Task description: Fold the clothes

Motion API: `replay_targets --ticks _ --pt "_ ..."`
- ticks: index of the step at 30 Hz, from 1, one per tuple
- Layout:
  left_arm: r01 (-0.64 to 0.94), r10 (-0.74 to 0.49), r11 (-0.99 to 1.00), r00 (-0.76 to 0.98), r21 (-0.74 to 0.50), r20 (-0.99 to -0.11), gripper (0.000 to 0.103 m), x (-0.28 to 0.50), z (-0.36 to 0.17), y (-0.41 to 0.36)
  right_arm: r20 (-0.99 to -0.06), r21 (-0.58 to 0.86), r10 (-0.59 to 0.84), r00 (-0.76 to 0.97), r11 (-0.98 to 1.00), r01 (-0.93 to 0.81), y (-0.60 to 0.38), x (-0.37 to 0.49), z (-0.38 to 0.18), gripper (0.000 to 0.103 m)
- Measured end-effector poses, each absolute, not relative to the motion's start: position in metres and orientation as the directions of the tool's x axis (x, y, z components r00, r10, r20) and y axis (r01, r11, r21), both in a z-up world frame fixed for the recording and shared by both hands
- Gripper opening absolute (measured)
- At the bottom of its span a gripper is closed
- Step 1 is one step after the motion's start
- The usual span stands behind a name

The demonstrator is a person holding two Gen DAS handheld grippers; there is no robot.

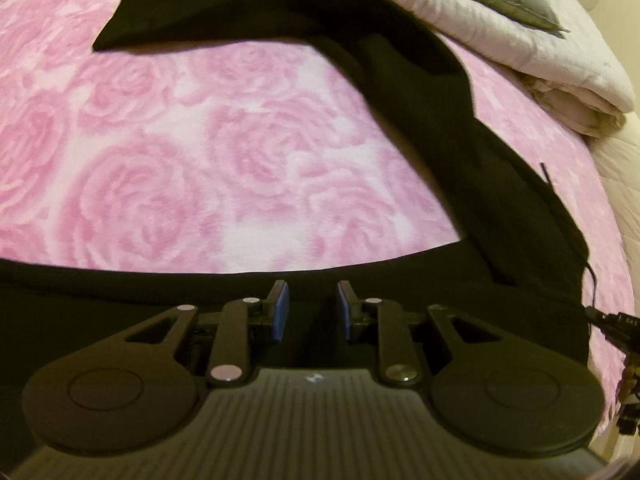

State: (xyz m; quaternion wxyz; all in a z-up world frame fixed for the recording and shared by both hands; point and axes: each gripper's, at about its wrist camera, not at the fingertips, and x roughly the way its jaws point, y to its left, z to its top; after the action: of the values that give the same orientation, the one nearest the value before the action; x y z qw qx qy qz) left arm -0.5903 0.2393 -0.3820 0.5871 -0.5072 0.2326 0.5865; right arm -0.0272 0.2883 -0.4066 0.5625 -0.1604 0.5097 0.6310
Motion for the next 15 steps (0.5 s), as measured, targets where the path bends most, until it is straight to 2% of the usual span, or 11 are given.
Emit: replay_targets --ticks 2,3,4,8,12,15 --pt "-0.927 0.451 -0.202 0.200 -0.317 -0.870 0.021 -0.595 -0.381 0.239 -0.791 0.453 0.539 -0.288 0.202 -0.868 0.288 -0.027 -0.400 0.018" --pt "-0.928 0.450 -0.202 0.198 -0.315 -0.871 0.021 -0.598 -0.381 0.239 -0.799 0.449 0.536 -0.274 0.227 -0.864 0.288 -0.027 -0.396 0.038" --pt "-0.928 0.453 -0.207 0.189 -0.309 -0.871 0.022 -0.602 -0.380 0.240 -0.802 0.431 0.544 -0.246 0.242 -0.869 0.285 -0.027 -0.388 0.042" --pt "-0.930 0.483 -0.235 0.141 -0.283 -0.864 0.027 -0.623 -0.377 0.244 -0.762 0.414 0.626 -0.169 0.268 -0.870 0.275 -0.027 -0.359 0.045" --pt "-0.944 0.515 -0.231 0.088 -0.237 -0.853 0.028 -0.649 -0.375 0.263 -0.824 0.370 0.560 -0.080 0.426 -0.826 0.288 -0.022 -0.367 0.046" --pt "-0.958 0.541 -0.209 0.055 -0.198 -0.839 0.031 -0.670 -0.372 0.281 -0.823 0.458 0.552 -0.134 0.506 -0.731 0.296 -0.017 -0.375 0.046"
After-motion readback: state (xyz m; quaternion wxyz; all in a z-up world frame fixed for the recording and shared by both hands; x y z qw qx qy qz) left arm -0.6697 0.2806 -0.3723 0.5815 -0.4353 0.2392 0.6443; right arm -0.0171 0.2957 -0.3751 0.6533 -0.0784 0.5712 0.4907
